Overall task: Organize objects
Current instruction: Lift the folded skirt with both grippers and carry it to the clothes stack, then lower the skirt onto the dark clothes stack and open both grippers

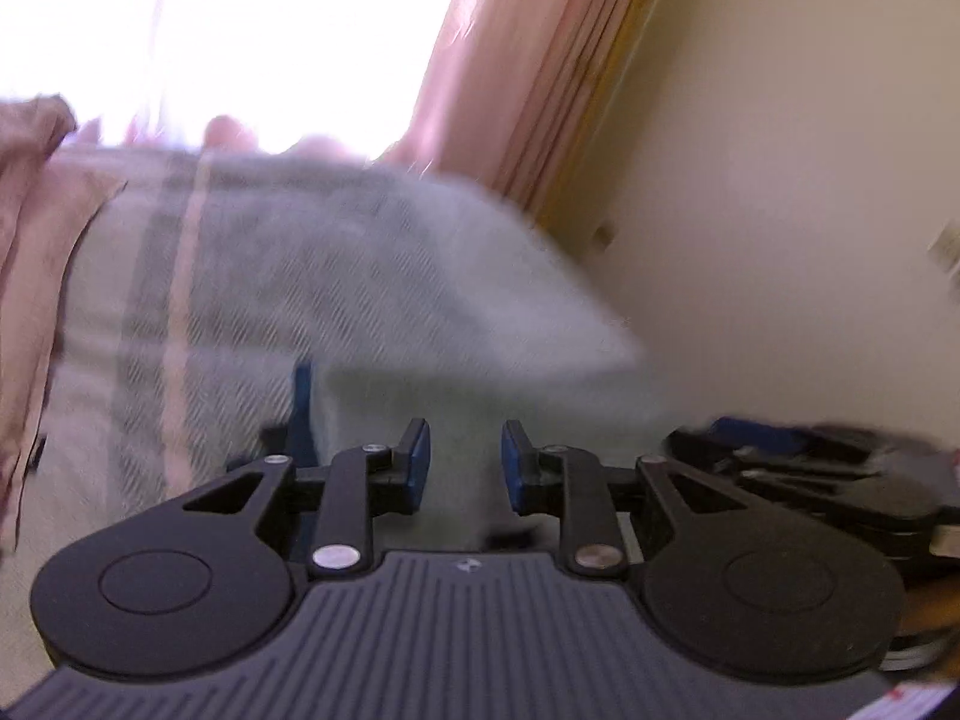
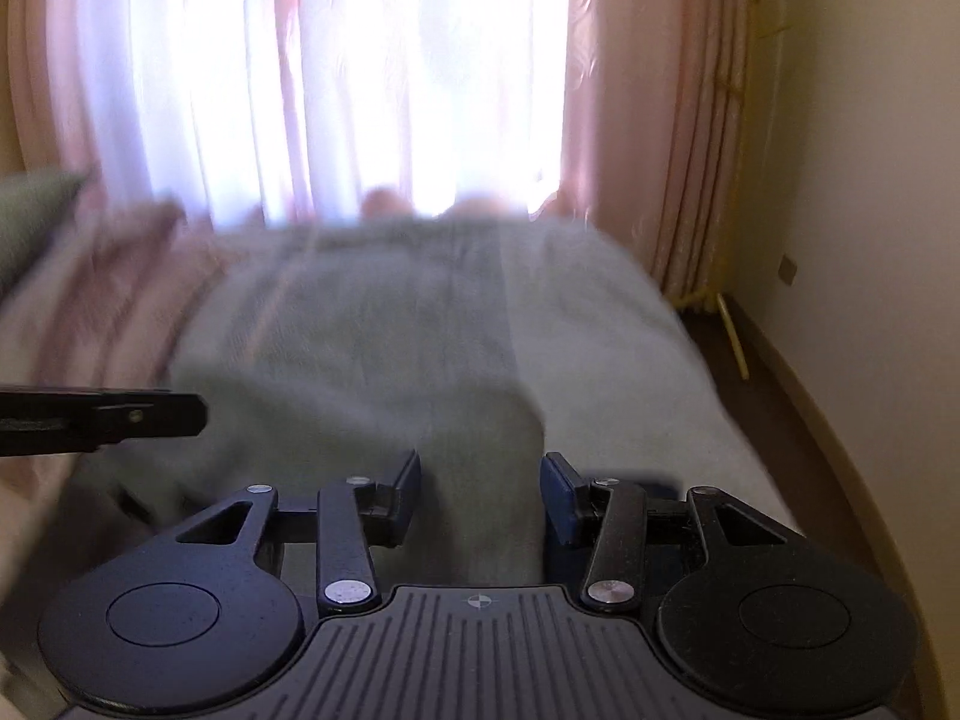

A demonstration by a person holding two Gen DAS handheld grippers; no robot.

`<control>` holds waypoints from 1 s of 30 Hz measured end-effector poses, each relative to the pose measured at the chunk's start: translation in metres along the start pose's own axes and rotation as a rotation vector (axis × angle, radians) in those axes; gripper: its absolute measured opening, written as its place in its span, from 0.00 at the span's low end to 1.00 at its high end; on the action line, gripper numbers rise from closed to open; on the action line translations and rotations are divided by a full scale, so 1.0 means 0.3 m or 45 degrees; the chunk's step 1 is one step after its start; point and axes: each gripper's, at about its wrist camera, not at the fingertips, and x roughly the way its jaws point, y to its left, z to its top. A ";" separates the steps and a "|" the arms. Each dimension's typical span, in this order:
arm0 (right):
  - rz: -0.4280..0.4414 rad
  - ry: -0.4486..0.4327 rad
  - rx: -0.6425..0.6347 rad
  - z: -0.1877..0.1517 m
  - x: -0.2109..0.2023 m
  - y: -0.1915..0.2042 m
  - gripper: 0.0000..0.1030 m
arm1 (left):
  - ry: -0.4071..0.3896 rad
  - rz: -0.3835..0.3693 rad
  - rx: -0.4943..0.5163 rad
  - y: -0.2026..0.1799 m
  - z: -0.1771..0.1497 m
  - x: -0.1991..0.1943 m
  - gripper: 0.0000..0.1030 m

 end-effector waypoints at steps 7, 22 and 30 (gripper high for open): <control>0.020 0.052 0.089 -0.077 -0.035 -0.030 0.42 | 0.003 0.024 0.064 0.017 -0.060 0.035 0.21; 0.000 0.089 -0.139 -0.313 -0.293 0.103 0.13 | 0.011 0.073 0.205 -0.122 -0.346 -0.285 0.17; 0.073 0.163 0.057 -0.215 -0.317 0.036 0.13 | 0.006 0.132 0.146 -0.133 -0.309 -0.306 0.16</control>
